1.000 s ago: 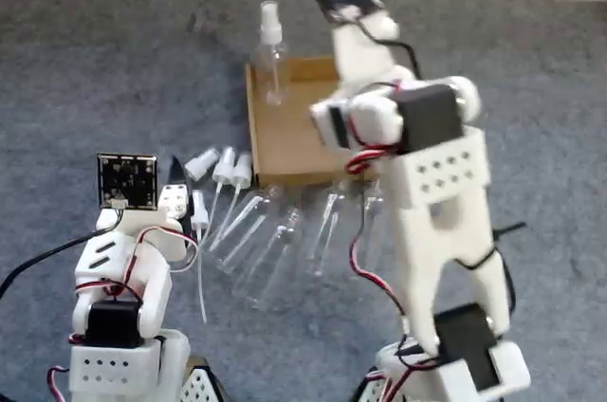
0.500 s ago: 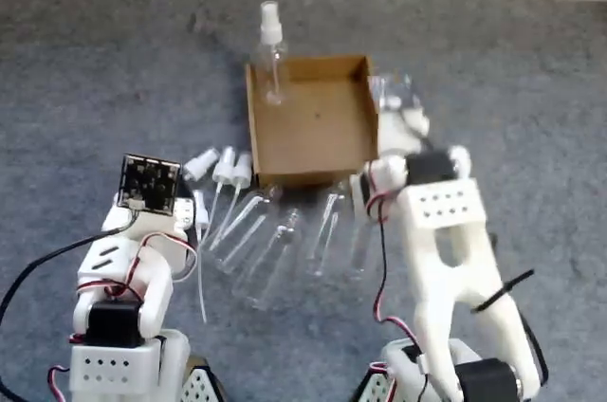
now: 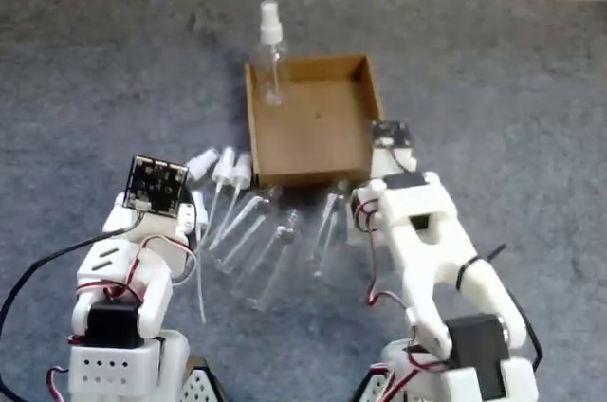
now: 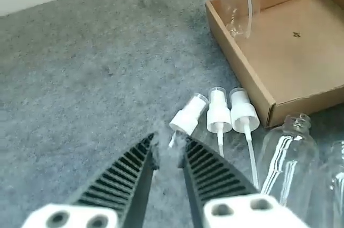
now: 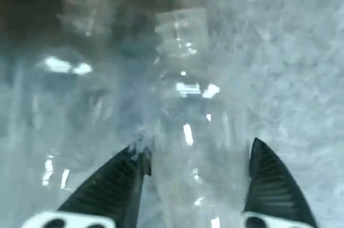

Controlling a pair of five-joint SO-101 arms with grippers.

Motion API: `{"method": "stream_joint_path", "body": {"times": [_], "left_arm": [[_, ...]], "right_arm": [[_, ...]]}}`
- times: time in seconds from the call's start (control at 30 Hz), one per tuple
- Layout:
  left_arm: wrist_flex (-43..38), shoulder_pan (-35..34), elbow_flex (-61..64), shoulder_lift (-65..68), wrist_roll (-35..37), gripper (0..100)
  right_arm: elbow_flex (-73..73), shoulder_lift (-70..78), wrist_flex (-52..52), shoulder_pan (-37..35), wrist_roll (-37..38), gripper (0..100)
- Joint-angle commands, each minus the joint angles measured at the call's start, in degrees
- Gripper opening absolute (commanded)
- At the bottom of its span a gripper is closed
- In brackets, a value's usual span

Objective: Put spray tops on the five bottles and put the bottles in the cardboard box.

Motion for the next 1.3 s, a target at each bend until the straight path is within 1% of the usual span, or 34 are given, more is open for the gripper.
{"method": "stream_joint_path", "body": {"times": [0.0,0.07,0.13,0.2,0.27,0.53,0.6,0.67,0.73,0.87,0.97,1.1,1.27], "left_arm": [[3.16,-4.62,-6.55,0.22,-1.05,1],[5.89,-6.64,-9.89,0.31,-1.76,1],[8.70,-7.96,-13.32,1.98,-4.57,1],[10.90,-8.75,-17.10,7.08,-6.51,1],[12.84,-9.36,-21.85,14.90,-7.38,1],[22.51,-9.19,-48.92,53.76,-15.12,2],[23.30,-8.66,-55.16,62.46,-17.58,5],[23.56,-7.25,-60.00,70.20,-20.04,11],[23.65,-4.88,-63.34,76.79,-21.89,14],[23.12,0.31,-68.18,86.55,-22.15,14],[21.45,2.59,-70.90,92.09,-22.15,14],[16.18,2.59,-73.89,98.68,-22.07,14],[14.33,2.51,-76.70,105.36,-22.33,14]], "right_arm": [[-0.40,-0.48,-0.22,3.03,0.00,13.6],[-0.40,-1.98,-0.04,5.32,1.32,5.7],[-0.31,-3.91,0.04,8.22,6.86,0.2],[-0.31,-5.93,0.04,11.47,12.66,0.6],[0.04,-7.78,0.04,15.25,17.41,0.5],[-0.13,-8.57,0.13,34.24,38.51,0.5],[-0.22,-8.57,-0.31,37.58,42.11,0.5],[-0.22,-8.57,-0.31,39.60,44.48,0.5],[-0.22,-8.57,-0.31,40.48,46.77,0.5],[-0.40,-8.22,-0.40,40.66,47.74,0.5],[-0.48,-4.97,-0.40,40.75,47.65,0.5],[-4.44,1.71,-0.40,41.10,47.65,0.5],[-8.92,6.64,-0.40,44.18,47.56,0.5]]}}
